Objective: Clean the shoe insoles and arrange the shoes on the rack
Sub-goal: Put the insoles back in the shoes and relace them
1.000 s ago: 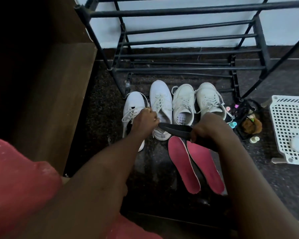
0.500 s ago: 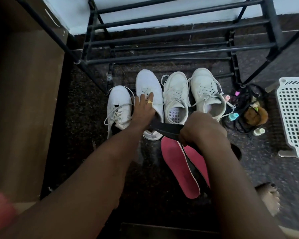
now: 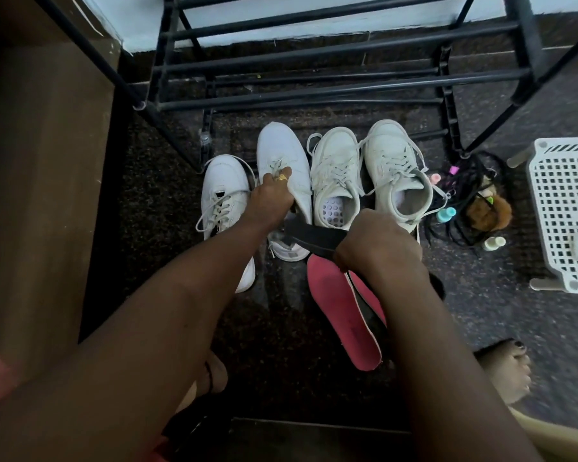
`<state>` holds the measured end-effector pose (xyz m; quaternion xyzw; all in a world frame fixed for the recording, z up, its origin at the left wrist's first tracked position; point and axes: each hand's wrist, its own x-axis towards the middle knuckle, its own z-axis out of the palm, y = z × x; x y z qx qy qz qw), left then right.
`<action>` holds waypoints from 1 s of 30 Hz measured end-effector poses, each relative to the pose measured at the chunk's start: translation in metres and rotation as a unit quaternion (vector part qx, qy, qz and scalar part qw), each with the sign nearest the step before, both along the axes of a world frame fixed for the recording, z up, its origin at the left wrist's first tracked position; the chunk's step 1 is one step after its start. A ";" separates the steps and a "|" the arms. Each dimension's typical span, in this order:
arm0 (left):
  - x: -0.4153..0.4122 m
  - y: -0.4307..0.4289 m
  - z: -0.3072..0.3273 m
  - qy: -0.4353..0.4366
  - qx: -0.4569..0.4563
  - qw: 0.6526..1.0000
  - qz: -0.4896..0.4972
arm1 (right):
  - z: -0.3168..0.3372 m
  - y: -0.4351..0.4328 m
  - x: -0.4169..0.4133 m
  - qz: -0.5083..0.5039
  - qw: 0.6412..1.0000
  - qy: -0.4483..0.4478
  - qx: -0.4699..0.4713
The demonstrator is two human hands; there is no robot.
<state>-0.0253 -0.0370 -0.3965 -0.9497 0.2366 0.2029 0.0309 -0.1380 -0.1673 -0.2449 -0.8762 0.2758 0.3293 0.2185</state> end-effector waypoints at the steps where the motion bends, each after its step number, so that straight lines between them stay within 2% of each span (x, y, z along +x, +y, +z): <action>1: 0.004 0.006 0.001 -0.031 0.077 0.995 -0.051 | -0.001 0.003 0.000 0.006 1.000 -0.006 0.008; 3: 0.009 0.010 0.012 -0.004 0.155 0.978 -0.139 | 0.000 0.011 0.000 0.014 1.000 -0.019 0.021; 5: 0.015 0.014 0.017 -0.003 0.105 0.977 -0.184 | 0.001 0.020 -0.002 0.016 0.999 -0.024 0.027; 7: 0.021 0.020 0.019 -0.010 0.052 0.984 -0.169 | -0.001 0.030 -0.006 0.022 0.999 -0.026 0.037; 11: 0.028 0.029 0.017 0.035 -0.034 0.990 -0.134 | -0.008 0.051 -0.010 0.029 0.998 -0.042 0.046; 15: 0.033 0.028 0.015 0.054 -0.041 0.991 -0.113 | -0.023 0.078 -0.011 0.030 0.997 -0.069 0.036; 19: 0.040 0.024 0.020 0.072 -0.053 0.986 -0.141 | -0.046 0.106 -0.010 0.031 0.997 -0.073 0.024; 24: 0.041 0.027 0.019 0.091 -0.053 0.984 -0.145 | -0.077 0.114 -0.001 0.074 0.992 -0.100 -0.016; 30: 0.032 0.042 0.005 0.074 -0.159 0.979 -0.106 | -0.105 0.099 0.019 0.129 0.980 -0.145 -0.045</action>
